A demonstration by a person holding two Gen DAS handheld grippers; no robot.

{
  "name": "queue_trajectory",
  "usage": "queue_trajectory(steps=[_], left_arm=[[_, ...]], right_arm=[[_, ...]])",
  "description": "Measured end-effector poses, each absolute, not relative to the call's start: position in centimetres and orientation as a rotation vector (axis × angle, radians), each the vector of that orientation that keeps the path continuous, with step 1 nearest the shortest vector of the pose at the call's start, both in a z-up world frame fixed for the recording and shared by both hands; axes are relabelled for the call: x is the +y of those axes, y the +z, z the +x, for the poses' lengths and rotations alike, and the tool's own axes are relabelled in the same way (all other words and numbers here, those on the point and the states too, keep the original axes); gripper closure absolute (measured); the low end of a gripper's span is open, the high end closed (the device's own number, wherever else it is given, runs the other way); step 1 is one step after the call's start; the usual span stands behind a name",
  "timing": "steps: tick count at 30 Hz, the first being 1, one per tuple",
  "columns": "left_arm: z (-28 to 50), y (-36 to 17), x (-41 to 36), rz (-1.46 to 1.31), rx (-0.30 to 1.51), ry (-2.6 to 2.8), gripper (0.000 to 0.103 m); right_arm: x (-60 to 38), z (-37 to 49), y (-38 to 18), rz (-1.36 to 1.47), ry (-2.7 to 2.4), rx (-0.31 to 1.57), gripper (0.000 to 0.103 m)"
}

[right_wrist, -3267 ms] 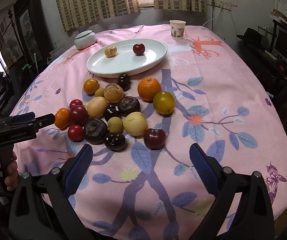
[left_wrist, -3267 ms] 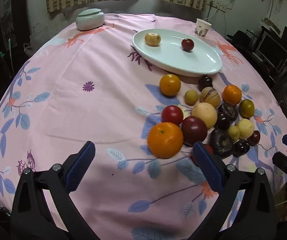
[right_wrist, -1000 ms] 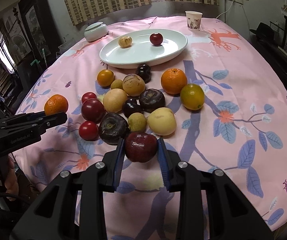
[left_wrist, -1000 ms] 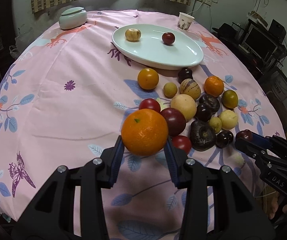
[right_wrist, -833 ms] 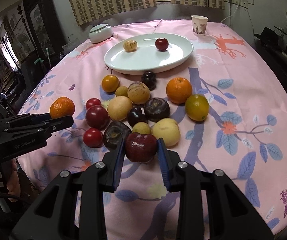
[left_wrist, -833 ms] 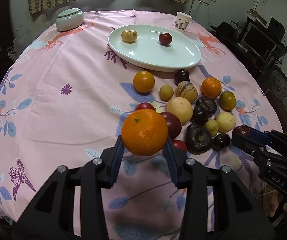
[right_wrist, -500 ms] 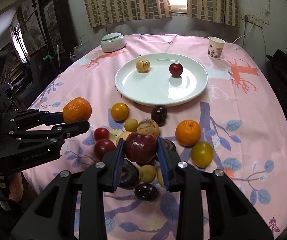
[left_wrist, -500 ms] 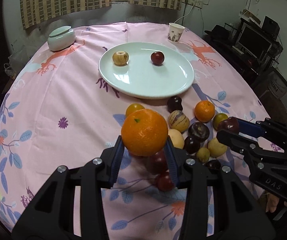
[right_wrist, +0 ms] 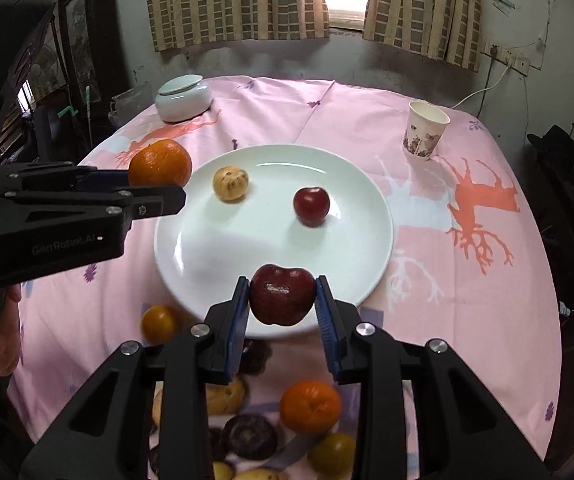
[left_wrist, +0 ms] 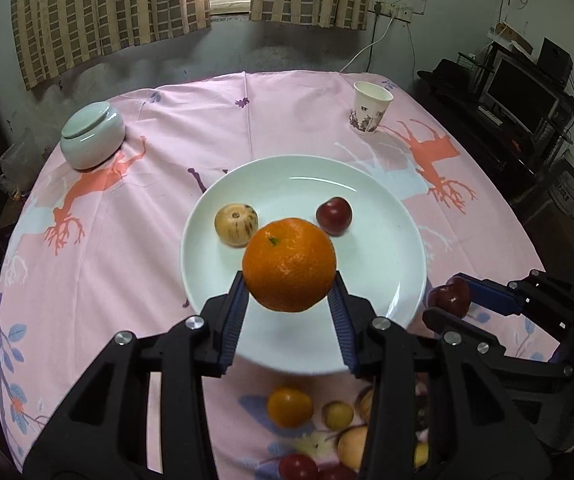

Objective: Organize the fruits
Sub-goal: 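Carry the tangerine and cherry onto the white plate and open both grippers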

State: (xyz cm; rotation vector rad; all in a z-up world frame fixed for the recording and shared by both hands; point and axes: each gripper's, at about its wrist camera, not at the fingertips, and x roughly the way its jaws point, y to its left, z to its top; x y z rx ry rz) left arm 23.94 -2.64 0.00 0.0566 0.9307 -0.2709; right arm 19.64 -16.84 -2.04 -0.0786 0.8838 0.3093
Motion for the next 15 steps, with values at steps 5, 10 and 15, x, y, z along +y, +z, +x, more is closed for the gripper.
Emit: queue_trajectory(steps=[5, 10, 15], left_arm=[[30.5, -3.5, -4.3, 0.048, 1.019, -0.261, 0.061], [34.3, -6.7, -5.3, 0.037, 1.092, -0.253, 0.061], [35.5, -7.4, -5.5, 0.033, 1.095, -0.258, 0.065]], right_arm=[[-18.4, 27.2, -5.0, -0.036, 0.243, 0.947, 0.070], [-19.0, 31.2, -7.6, -0.007, 0.216, 1.013, 0.070], [-18.2, 32.2, -8.3, -0.043, 0.222, 1.019, 0.070]])
